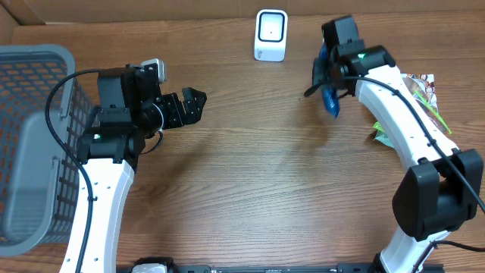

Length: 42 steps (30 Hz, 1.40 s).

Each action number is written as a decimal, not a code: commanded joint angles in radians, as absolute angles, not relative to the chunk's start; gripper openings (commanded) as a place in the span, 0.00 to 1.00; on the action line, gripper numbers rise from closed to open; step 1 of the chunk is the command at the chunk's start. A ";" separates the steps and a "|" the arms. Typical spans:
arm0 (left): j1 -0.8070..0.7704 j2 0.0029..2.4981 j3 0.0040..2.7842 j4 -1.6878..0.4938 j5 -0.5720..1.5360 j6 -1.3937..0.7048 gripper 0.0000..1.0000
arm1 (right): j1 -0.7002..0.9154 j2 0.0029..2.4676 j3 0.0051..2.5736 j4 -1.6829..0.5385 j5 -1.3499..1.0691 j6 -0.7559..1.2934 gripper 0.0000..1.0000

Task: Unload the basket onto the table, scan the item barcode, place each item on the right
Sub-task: 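Lift the blue bar with the right gripper toward the scanner, then hold the blue Oreo pack's barcode against the scanner with the right gripper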

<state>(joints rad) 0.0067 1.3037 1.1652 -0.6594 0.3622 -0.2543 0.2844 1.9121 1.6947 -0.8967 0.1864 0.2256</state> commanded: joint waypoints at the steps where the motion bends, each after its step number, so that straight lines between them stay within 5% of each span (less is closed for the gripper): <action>1: 0.004 1.307 1.177 -0.659 0.358 -0.235 1.00 | 0.299 1.876 1.785 -0.876 0.387 0.189 0.04; 14: 0.004 1.307 1.177 -0.659 0.358 -0.235 1.00 | 0.385 1.946 1.838 -0.371 0.538 0.001 0.04; 29: 0.004 1.307 1.177 -0.659 0.358 -0.235 1.00 | 0.480 2.370 1.838 0.197 0.774 -0.714 0.04; 42: 0.004 1.307 1.177 -0.659 0.358 -0.235 1.00 | 0.462 2.381 1.837 0.274 0.581 -0.933 0.04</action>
